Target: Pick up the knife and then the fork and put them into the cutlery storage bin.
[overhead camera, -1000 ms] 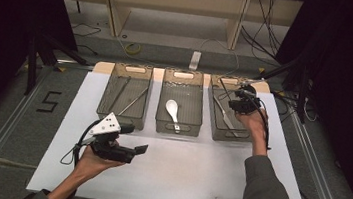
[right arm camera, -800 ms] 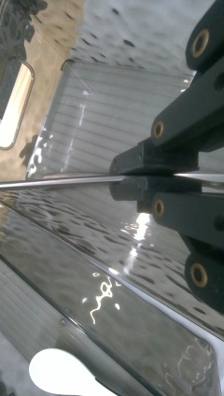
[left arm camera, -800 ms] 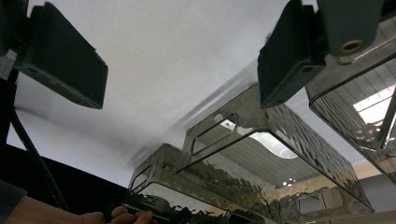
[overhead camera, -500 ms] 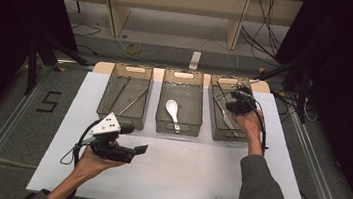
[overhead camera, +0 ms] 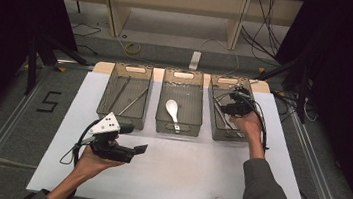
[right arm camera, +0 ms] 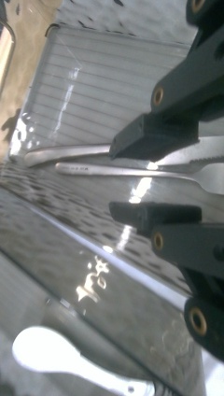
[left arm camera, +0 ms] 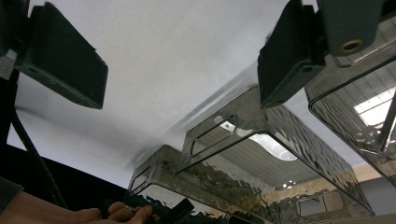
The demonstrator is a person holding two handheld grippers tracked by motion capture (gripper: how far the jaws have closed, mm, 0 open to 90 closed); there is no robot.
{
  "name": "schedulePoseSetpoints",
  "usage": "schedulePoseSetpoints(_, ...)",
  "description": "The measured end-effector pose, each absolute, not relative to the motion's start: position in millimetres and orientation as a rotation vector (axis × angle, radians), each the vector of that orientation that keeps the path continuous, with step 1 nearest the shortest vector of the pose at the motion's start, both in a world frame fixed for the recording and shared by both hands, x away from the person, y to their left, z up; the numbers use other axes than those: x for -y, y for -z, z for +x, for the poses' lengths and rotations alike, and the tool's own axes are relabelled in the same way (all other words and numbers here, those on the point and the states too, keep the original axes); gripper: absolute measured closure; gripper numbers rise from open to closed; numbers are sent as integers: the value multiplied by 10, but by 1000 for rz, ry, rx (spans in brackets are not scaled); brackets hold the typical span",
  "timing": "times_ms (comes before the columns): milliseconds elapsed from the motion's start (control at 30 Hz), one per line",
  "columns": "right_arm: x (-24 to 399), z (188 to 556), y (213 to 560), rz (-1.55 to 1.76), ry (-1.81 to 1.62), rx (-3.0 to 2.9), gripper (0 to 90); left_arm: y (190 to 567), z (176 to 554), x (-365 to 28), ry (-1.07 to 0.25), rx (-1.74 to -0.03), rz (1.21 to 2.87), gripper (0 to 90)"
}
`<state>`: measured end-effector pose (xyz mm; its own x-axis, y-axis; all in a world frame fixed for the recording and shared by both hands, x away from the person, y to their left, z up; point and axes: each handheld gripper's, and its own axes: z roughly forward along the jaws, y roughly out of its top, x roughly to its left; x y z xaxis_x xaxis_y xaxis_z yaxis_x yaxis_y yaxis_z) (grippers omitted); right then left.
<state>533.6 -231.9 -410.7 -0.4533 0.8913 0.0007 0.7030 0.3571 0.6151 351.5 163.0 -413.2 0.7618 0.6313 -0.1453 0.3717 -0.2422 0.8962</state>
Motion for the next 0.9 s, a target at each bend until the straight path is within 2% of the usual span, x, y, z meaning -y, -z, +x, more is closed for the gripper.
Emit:
schedulePoseSetpoints(533,2325,4771,4015,1325,-1138,-2242,403,4134,3541,-1667,-286,-790,1839,156)
schedulePoseSetpoints(900,2248,4323,3996,1221,-1312,-2196,358,4138,3561,-1690,-285,-798,1831,156)
